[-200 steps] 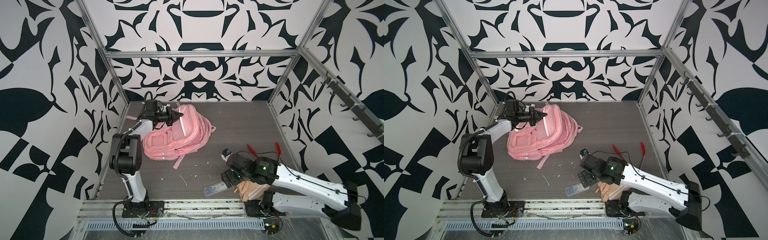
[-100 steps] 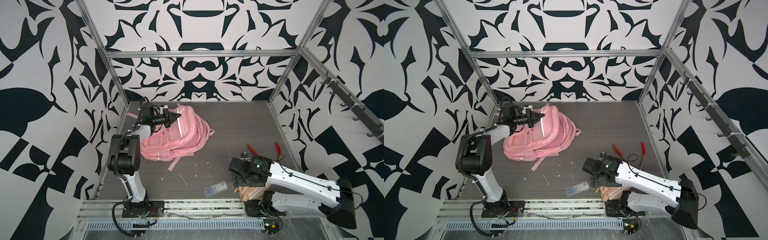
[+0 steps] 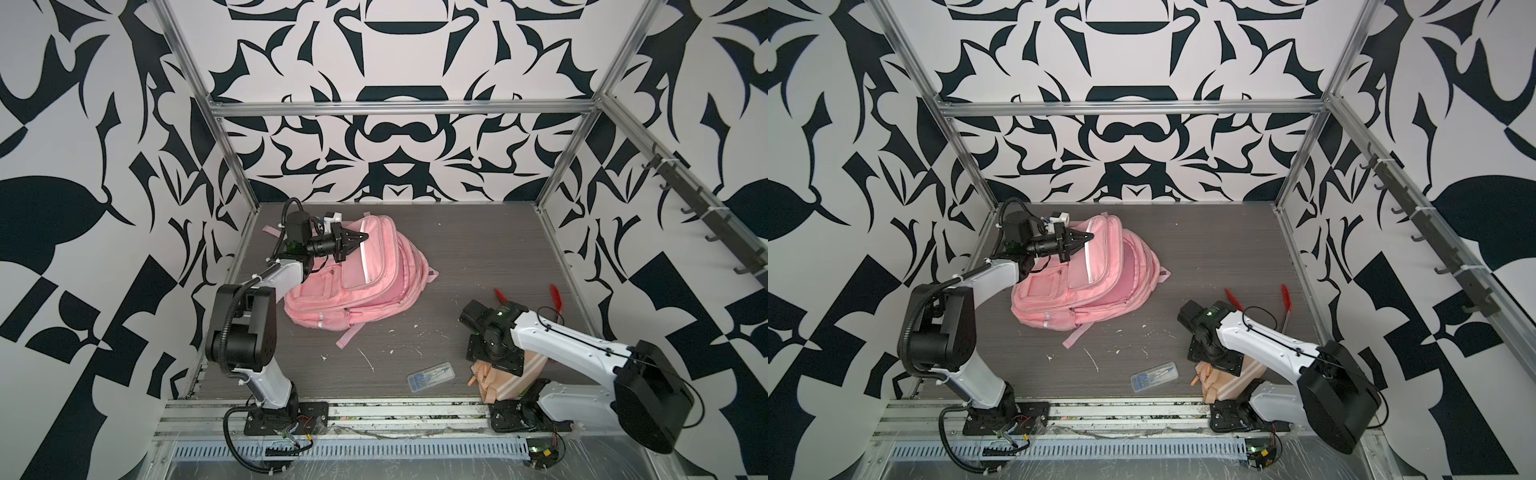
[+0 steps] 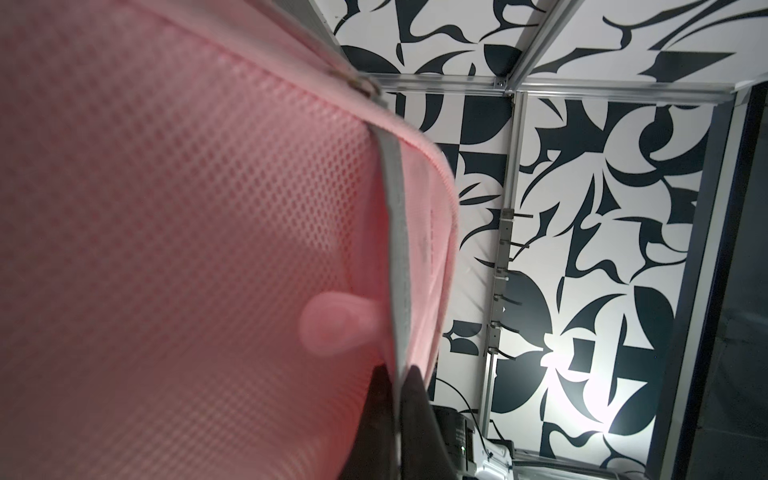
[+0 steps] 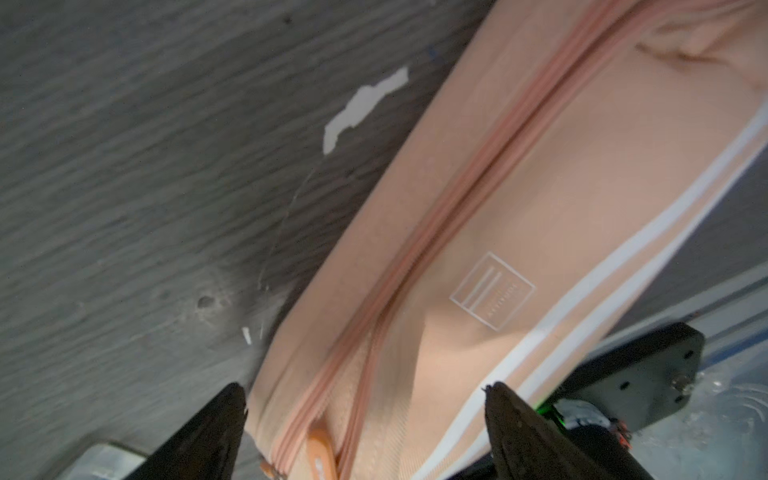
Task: Pack books, pencil case, and school supplies into a backpack
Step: Pick up the pencil pouch from the bottom-right of the table.
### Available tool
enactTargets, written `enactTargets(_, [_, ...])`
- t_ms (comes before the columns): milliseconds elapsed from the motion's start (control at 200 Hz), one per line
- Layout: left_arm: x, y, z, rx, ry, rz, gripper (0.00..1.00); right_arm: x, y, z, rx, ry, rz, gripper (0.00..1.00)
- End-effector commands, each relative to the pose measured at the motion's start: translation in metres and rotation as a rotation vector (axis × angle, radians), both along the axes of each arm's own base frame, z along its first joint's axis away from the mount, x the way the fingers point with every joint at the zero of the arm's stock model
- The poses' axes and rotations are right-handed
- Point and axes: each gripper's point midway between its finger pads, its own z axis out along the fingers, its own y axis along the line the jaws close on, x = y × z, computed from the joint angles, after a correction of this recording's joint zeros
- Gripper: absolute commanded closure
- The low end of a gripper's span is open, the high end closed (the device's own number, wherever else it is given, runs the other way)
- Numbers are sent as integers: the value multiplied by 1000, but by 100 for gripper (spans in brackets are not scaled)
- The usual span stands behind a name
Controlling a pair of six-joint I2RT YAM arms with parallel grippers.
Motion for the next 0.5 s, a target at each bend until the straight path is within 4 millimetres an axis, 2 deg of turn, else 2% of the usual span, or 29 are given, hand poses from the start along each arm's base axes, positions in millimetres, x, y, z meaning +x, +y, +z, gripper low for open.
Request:
enactTargets(0, [-20,-7,33,18,-127,-81,100,15,6,-6,45,-30,20,9])
enactTargets(100, [-22,-7,36,35,-128,-79,100,19,2,-18,64,-8,6,12])
enactTargets(360, [-25,-5,42,36,-128,-65,100,30,2,-25,66,5,-4,22])
enactTargets(395, [-25,-5,42,36,-127,-62,100,29,2,-26,66,13,-6,29])
enactTargets(465, [-25,-5,42,38,-122,-56,100,30,2,-26,65,18,-5,61])
enactTargets(495, [-25,-4,42,39,-122,-51,100,30,2,-26,65,19,-2,72])
